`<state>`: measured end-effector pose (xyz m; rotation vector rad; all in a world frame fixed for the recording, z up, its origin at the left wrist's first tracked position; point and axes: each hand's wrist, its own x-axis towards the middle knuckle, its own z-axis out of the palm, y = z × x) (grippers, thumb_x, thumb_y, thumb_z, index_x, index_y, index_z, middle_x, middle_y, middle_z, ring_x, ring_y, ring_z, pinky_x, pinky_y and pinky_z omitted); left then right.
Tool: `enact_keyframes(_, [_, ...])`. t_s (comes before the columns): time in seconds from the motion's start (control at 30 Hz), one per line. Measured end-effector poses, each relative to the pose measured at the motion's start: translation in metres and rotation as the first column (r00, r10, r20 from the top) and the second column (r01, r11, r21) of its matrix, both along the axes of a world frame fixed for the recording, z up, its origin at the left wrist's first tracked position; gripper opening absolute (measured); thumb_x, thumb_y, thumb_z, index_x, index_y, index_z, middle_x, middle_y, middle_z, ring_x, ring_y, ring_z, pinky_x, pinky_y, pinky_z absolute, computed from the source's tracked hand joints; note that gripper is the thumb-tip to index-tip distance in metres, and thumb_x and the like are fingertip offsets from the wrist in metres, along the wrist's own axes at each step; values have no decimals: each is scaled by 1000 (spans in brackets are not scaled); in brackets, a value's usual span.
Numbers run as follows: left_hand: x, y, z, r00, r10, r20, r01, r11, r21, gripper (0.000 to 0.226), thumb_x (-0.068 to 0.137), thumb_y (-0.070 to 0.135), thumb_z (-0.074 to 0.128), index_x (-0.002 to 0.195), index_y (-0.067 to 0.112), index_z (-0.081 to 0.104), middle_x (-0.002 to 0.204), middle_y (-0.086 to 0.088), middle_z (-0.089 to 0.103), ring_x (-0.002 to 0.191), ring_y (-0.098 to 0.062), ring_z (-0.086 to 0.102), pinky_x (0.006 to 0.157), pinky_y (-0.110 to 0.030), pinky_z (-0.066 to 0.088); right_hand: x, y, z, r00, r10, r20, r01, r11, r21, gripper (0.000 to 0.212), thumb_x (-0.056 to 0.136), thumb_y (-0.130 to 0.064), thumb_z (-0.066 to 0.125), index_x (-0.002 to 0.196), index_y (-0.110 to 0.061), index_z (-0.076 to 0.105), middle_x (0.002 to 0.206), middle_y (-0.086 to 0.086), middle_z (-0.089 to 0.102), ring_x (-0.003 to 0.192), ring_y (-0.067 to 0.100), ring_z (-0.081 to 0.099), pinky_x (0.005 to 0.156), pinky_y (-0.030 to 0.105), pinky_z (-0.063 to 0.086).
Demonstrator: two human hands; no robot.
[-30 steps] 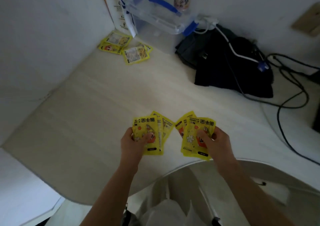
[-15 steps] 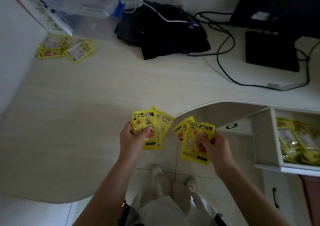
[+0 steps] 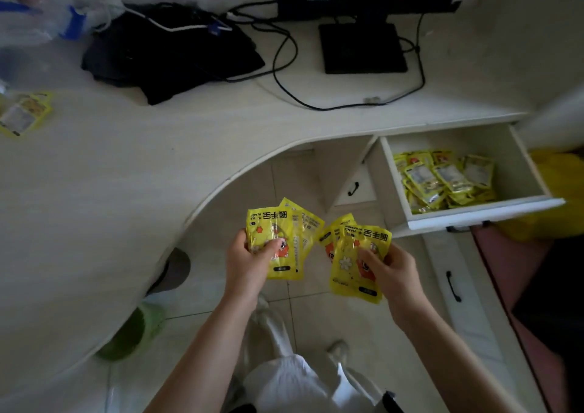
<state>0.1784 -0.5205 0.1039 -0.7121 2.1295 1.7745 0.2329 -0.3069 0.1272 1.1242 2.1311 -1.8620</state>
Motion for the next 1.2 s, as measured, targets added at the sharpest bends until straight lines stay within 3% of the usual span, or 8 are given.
enact_keyframes(0.13, [45, 56, -3, 999, 25, 23, -26, 999, 41, 23, 75, 11, 80, 92, 14, 66, 84, -1, 75, 77, -17, 72, 70, -37, 59, 49, 54, 0, 999, -33, 2, 33, 999, 1, 2, 87, -13, 67, 88, -12, 68, 79, 6, 71, 70, 16, 67, 58, 29, 56])
enact_keyframes(0.3, [90, 133, -14, 994, -26, 108, 16, 996, 91, 25, 73, 15, 81, 94, 17, 67, 85, 0, 76, 80, -21, 74, 77, -49, 59, 98, 123, -4, 992, -130, 1, 130, 991, 9, 5, 87, -11, 67, 82, -14, 66, 72, 2, 68, 64, 14, 64, 51, 22, 52])
enact_keyframes(0.5, [97, 209, -13, 990, -70, 124, 53, 989, 137, 27, 74, 13, 81, 97, 16, 67, 91, -3, 76, 82, -19, 73, 74, -39, 60, 120, 187, -6, 976, -220, 3, 220, 976, 8, 2, 86, -14, 69, 85, -13, 67, 72, 1, 68, 63, 12, 64, 47, 19, 48])
enact_keyframes(0.57, [90, 225, -14, 989, -77, 123, 59, 988, 141, 28, 75, 14, 81, 98, 16, 66, 91, -2, 76, 82, -18, 73, 71, -34, 58, 116, 201, -8, 973, -229, 6, 229, 973, -2, 3, 87, -14, 68, 85, -13, 67, 72, 2, 68, 63, 14, 64, 50, 24, 50])
enact_keyframes(0.7, [61, 265, -22, 984, -99, 149, 78, 987, 139, 29, 75, 18, 81, 99, 17, 65, 91, 0, 76, 83, -18, 73, 75, -38, 60, 91, 237, -15, 973, -228, 18, 228, 974, -4, 3, 87, -15, 67, 86, -12, 68, 76, 7, 70, 68, 19, 66, 62, 35, 56])
enact_keyframes(0.83, [19, 300, -36, 979, -79, 189, 52, 988, 143, 28, 75, 17, 80, 99, 17, 66, 92, -1, 76, 84, -19, 73, 75, -38, 60, 46, 273, -22, 979, -206, 16, 204, 977, 53, 5, 87, -16, 68, 86, -12, 67, 73, 3, 68, 64, 13, 65, 49, 22, 49])
enact_keyframes(1.07, [-63, 357, -57, 965, -15, 260, -19, 992, 126, 27, 75, 12, 79, 99, 14, 67, 93, -4, 75, 84, -21, 71, 79, -39, 58, -44, 337, -38, 984, -167, 55, 159, 979, 126, 12, 86, -14, 68, 93, -4, 66, 80, 10, 68, 66, 14, 63, 46, 15, 49])
enact_keyframes(1.2, [-94, 384, -71, 954, -21, 298, 5, 999, 53, 50, 70, 22, 83, 114, 11, 61, 108, -5, 71, 96, -22, 68, 90, -38, 53, -91, 364, -49, 984, -151, 95, 137, 981, 136, 18, 85, -19, 70, 93, -4, 64, 80, 11, 68, 66, 16, 63, 55, 28, 53])
